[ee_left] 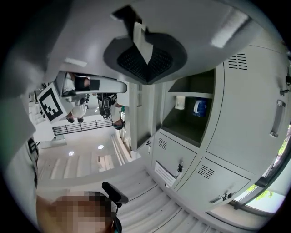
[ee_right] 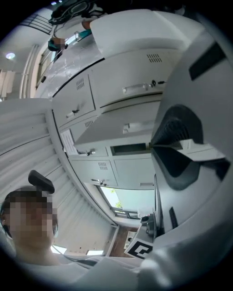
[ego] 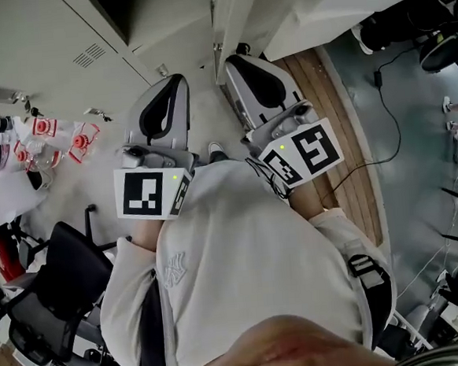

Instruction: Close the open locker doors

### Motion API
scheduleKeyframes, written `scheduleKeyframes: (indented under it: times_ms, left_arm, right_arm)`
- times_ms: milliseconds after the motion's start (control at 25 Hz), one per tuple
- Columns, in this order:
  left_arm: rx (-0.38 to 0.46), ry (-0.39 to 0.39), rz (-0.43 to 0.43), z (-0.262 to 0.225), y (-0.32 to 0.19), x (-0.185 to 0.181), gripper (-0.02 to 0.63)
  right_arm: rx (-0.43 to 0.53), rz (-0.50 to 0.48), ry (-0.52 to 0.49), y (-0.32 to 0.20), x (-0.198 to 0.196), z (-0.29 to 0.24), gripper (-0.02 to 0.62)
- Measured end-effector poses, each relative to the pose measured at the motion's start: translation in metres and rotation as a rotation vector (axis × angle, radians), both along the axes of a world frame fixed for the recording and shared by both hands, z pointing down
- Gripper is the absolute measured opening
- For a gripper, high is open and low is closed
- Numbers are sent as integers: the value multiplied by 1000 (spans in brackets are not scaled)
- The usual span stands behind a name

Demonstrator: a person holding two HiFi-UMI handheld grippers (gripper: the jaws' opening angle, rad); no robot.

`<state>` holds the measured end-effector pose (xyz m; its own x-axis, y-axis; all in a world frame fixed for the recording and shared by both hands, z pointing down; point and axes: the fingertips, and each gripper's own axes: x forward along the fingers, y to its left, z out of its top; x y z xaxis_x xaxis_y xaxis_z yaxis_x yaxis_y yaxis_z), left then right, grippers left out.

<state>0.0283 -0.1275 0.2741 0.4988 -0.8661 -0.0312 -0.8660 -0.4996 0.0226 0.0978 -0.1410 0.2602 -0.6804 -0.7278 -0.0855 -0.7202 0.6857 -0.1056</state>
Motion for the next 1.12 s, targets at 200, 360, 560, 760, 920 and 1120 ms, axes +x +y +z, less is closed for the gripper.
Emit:
scheduleKeyframes:
  times_ms: [200,360,560,760,920,1120]
  left_arm:
    - [-3,-15,-9,3,-2,22,2]
    - [-8,-20,-52,5,-6,20,2]
    - [-14,-27,-121,8,-11,6,2]
    - [-15,-24,-163,11,-16,-3,2]
    - [-8,-22,-190,10,-20,-11,2]
    - [0,-25,-243,7,-24,-30,2]
  right_arm:
    - [8,38,11,-20,35,5,21]
    - [5,5,10,-33,38,9,23]
    - [-1,-68,4,-41,29,12,23]
    - [0,-135,-12,-42,18,13,23]
    - [12,-205,-2,-43,2,12,25]
    - [16,-292,-4,-47,-28,11,25]
